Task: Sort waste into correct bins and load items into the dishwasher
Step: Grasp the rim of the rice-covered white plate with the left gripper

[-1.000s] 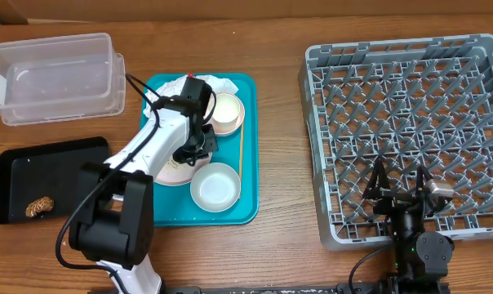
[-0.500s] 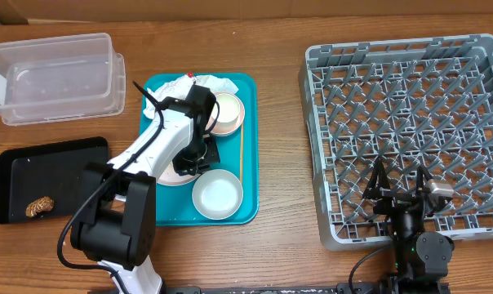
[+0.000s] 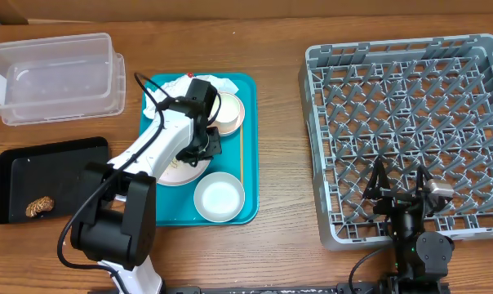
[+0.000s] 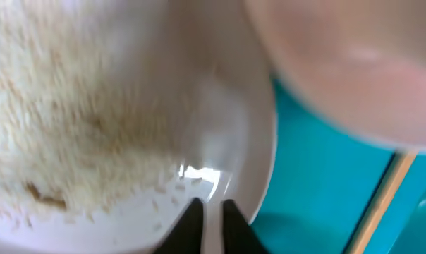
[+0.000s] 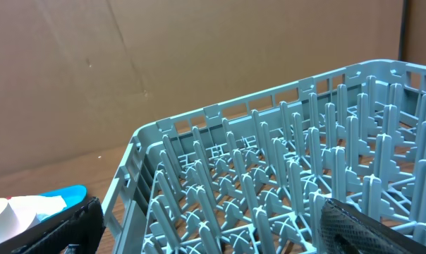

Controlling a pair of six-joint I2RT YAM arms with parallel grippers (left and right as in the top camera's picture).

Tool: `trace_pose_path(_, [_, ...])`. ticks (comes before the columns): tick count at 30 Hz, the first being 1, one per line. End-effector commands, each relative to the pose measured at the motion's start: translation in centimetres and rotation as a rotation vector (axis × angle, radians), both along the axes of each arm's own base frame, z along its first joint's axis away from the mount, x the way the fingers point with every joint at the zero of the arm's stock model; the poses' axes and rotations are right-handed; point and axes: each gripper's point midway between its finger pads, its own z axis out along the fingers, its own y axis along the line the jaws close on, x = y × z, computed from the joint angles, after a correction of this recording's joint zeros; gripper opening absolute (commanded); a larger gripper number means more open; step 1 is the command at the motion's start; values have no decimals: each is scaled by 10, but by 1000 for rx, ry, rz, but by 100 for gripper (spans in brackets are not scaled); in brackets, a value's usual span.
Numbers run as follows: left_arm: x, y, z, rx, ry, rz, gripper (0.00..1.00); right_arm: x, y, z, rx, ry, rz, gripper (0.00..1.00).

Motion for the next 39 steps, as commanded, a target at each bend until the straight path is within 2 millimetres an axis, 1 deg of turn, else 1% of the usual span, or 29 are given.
trace_pose_path(1, [6,-1,1,28,-34,-127,27,0,0,-1,-4,-6,0,100])
trace_pose_path(2, [5,-5,1,7,-29,-146,38,0,0,-1,-4,-6,0,100])
trace_pose_path(3, [4,-10,0,-13,-23,-165,43,0,0,-1,-4,-6,0,100])
trace_pose_path(7, [-2,-19,0,-43,-6,-212,44,0,0,-1,-4,-6,0,100])
trace_pose_path(10, [-4,-20,0,-43,-3,-222,68,0,0,-1,-4,-6,0,100])
trace_pose_path(11, [-5,-20,0,-42,1,-223,73,0,0,-1,-4,-6,0,100])
trace_pose_path(13, [-7,-20,-1,-39,9,-226,66,0,0,-1,-4,-6,0,100])
trace_pose_path(16, [-10,-19,-6,-34,14,-225,64,0,0,-1,-4,-6,0,100])
trace_pose_path(22, [-16,-17,-25,-35,2,-226,52,0,0,-1,-4,-6,0,100])
trace_pose_path(24, [-15,-14,-26,-19,-2,-224,50,0,0,-1,-4,-6,0,100])
trace_pose_path(27, [-13,-8,-26,18,-12,-220,38,0,0,-1,-4,-6,0,100])
trace_pose_path(33, [-13,-7,-26,26,-11,-227,36,0,0,-1,-4,-6,0,100])
trace_pose_path(37, [-13,-9,-24,27,-11,-234,30,0,0,-1,-4,-6,0,100])
trace_pose_path(39, [-12,-13,-21,26,-14,-241,22,0,0,-1,-4,-6,0,100])
